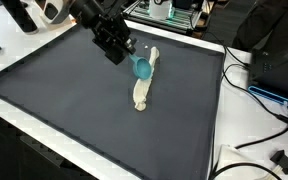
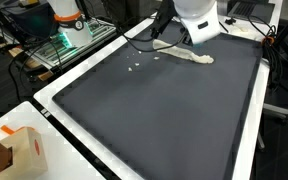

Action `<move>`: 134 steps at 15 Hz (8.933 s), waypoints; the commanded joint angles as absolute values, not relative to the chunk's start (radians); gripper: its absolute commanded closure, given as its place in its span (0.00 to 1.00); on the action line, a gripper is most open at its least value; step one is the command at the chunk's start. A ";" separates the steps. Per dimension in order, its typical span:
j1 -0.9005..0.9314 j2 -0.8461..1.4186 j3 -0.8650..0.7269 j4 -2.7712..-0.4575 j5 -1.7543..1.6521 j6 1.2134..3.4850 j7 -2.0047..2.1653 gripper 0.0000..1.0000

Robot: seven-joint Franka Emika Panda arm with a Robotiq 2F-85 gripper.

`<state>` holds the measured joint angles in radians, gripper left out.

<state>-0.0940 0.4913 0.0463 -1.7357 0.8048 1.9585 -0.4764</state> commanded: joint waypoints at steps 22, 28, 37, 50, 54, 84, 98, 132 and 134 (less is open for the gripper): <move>-0.207 0.766 0.058 -1.592 0.932 1.805 -0.678 0.75; -0.187 0.821 0.036 -1.544 0.891 1.792 -0.628 0.75; -0.176 0.831 0.021 -1.537 0.879 1.809 -0.528 0.75; -0.190 0.821 0.035 -1.529 0.896 1.782 -0.525 0.75; -0.196 0.803 0.042 -1.538 0.906 1.756 -0.519 0.75; -0.023 0.423 -0.005 -1.662 0.616 1.809 0.069 0.75; 0.111 0.330 0.001 -1.644 0.195 1.846 0.449 0.75; 0.382 0.912 -0.065 -1.118 -0.499 1.260 0.945 0.75; 0.396 0.944 -0.070 -1.092 -0.531 1.254 0.925 0.75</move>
<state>0.3637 0.8763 -0.0476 -1.1718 -0.4779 1.3017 0.9716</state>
